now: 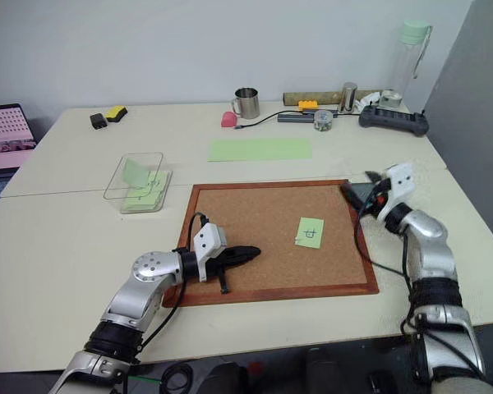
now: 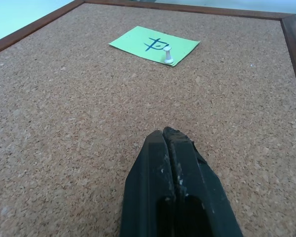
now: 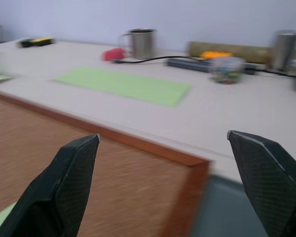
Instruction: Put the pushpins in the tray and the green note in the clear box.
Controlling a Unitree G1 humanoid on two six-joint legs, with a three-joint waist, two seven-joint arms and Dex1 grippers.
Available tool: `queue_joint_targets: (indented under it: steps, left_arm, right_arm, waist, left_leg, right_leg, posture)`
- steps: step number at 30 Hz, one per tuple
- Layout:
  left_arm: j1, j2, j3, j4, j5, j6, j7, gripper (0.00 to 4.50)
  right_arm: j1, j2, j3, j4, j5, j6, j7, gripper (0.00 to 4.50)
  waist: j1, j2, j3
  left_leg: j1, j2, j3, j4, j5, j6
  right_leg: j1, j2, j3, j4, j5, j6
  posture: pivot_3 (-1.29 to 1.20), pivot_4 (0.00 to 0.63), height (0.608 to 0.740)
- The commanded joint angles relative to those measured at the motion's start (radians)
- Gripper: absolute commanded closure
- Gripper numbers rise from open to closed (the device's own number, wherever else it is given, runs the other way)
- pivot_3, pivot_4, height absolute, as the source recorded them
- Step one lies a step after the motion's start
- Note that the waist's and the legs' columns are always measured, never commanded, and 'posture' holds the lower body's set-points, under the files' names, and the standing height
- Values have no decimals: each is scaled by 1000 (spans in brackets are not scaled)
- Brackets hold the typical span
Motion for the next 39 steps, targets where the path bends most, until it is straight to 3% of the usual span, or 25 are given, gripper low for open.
queue_joint_targets:
  steps: [1, 6, 17, 18, 20, 36, 39]
  left_arm:
    - [30, 8, -24, 25, 18, 21, -4, 4500]
    - [22, 5, -29, 33, 22, 17, -5, 4500]
    - [19, 6, -37, 31, 24, 15, -12, 4500]
    - [22, 7, -36, 28, 24, 15, -12, 4500]
    - [28, 10, -35, 22, 23, 17, -12, 4500]
    - [40, 16, -25, 6, 20, 27, -1, 4500]
    - [38, 15, -25, 7, 21, 28, -1, 4500]
  right_arm:
    - [96, 3, 69, -271, 73, 113, 61, 202]
    - [184, 38, 164, -377, 30, 150, 36, 202]
    - [155, 108, 273, -265, -107, 131, -38, 202]
    - [153, 113, 270, -258, -108, 133, -44, 565]
    - [151, 119, 267, -249, -109, 135, -52, 818]
    - [143, 123, 254, -219, -128, 117, -70, 4136]
    - [141, 120, 249, -223, -129, 117, -71, 4465]
  waist:
    - [1, 0, 0]
    - [-1, 0, 0]
    - [1, -1, 0]
    - [0, -1, 0]
    - [0, -1, 0]
    - [-2, -1, 0]
    - [-2, -1, 0]
  left_leg:
    - [0, 0, 0, 0, 0, 0]
    - [0, 0, 0, 1, 0, 0]
    - [0, 0, 0, 1, 0, 0]
    - [0, 0, 0, 1, 0, 0]
    - [0, 0, 0, 1, 0, 0]
    - [0, 0, 0, 1, 0, 0]
    - [0, 0, 0, 1, 0, 0]
  right_leg:
    - [0, 0, 0, 0, 0, 0]
    - [0, 0, 0, 0, 0, 0]
    - [0, 0, 0, -1, 0, 0]
    - [0, 0, 0, -1, 0, 0]
    - [0, 0, 0, -1, 0, 0]
    - [0, 0, 0, -1, 0, 0]
    - [0, 0, 0, -1, 0, 0]
  posture:
    - [0, 150, 740]
    - [0, 150, 740]
    - [0, 150, 740]
    - [0, 150, 740]
    - [0, 150, 740]
    - [0, 150, 740]
    - [0, 150, 740]
